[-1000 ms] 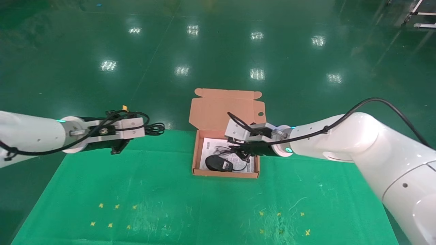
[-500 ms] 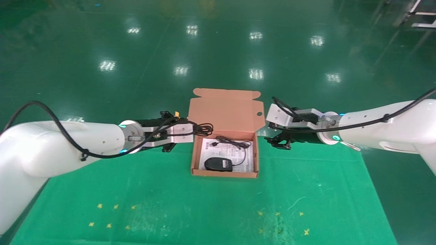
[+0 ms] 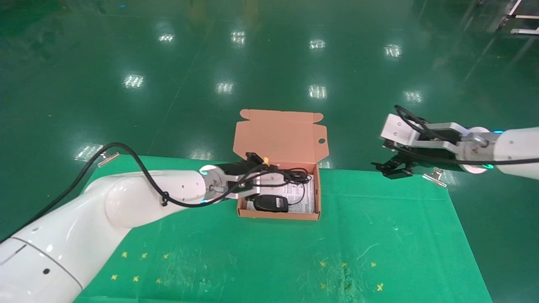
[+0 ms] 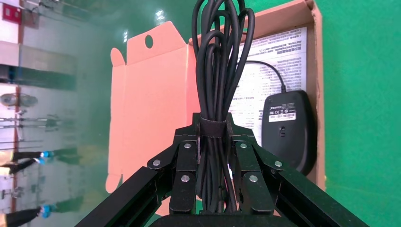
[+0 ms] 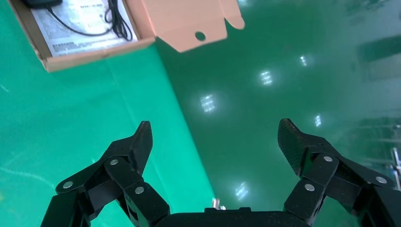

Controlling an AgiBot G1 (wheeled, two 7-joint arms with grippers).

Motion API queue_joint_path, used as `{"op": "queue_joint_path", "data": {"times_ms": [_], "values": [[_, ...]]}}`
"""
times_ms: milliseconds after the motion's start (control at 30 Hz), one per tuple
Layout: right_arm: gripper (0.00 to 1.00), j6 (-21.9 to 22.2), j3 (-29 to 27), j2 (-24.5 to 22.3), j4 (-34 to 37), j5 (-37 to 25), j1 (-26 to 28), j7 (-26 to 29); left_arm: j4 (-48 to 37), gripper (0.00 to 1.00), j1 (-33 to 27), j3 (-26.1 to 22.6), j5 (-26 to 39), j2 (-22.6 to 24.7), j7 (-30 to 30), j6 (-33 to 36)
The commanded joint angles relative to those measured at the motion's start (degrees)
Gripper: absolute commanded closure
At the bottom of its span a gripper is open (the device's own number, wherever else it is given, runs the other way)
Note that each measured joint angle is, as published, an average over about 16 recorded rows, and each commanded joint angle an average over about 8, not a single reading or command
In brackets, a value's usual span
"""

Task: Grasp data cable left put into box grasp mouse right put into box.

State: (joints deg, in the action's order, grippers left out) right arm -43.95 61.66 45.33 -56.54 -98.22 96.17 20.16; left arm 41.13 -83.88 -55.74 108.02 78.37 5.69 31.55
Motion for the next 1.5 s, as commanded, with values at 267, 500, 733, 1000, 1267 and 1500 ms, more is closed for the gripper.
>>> {"op": "queue_joint_path", "data": {"times_ms": [267, 500, 733, 1000, 1267, 1500], "values": [[0.0, 0.2, 0.3, -5.0, -8.1, -2.9, -0.9, 6.1, -1.9, 0.44, -1.1, -6.6, -6.3, 0.4, 2.4, -3.8], [0.0, 0.3, 0.4, -5.6, -9.3, -3.3, -1.2, 6.5, -2.3, 0.0, -1.4, -7.7, -7.1, 0.5, 2.4, -4.7], [0.0, 0.3, 0.4, -5.3, -8.6, -3.1, -1.2, 6.2, -2.1, 0.0, -1.3, -7.1, -6.7, 0.4, 2.4, -4.3], [0.0, 0.3, 0.4, -5.0, -8.2, -2.9, -1.1, 6.1, -1.9, 0.0, -1.2, -6.7, -6.3, 0.4, 2.4, -3.9], [0.0, 0.7, 0.1, -5.0, -8.0, -2.9, -0.7, 6.0, -0.4, 0.0, -1.5, -6.2, -6.7, -1.1, 2.0, -3.7], [0.0, 3.4, -1.5, -7.0, -11.4, -3.7, 1.1, 4.5, 1.0, 0.0, -5.7, -3.9, -8.7, -4.5, -1.3, -3.7]]}}
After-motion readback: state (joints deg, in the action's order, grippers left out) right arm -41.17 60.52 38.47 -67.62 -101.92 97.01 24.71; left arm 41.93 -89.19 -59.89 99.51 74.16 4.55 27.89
